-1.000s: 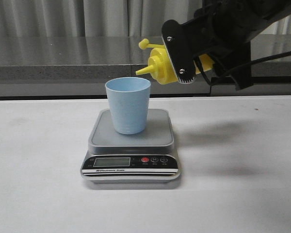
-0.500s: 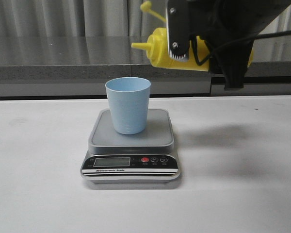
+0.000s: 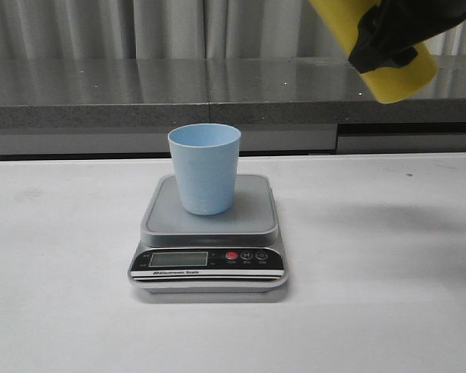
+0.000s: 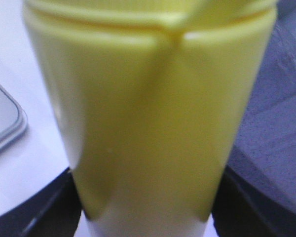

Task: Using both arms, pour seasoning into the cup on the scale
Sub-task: 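Turn the yellow bottle upright and carry it back with the right gripper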

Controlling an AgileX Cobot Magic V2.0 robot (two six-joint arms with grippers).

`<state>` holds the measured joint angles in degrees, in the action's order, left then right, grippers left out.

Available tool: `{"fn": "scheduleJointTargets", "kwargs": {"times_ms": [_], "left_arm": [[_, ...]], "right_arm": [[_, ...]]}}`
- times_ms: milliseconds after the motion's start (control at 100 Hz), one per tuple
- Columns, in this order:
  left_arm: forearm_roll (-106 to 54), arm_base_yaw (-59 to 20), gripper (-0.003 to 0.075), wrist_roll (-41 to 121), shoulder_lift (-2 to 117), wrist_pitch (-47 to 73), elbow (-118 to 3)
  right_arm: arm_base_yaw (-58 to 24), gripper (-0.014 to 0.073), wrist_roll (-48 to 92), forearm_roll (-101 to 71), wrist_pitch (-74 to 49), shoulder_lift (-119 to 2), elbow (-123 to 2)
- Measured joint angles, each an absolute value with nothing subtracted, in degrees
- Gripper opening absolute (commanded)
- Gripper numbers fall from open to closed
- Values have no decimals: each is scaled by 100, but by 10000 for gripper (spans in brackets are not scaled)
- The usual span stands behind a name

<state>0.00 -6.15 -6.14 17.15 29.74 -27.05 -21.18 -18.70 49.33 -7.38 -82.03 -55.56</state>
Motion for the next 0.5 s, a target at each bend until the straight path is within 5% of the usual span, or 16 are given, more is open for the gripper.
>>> {"fn": "scheduleJointTargets", "kwargs": {"times_ms": [500], "left_arm": [[0,-615,-20,-614,1715,2974,-2705]], "right_arm": [[-1179,332,-1032,2135,1956,-8073,-3906]]}}
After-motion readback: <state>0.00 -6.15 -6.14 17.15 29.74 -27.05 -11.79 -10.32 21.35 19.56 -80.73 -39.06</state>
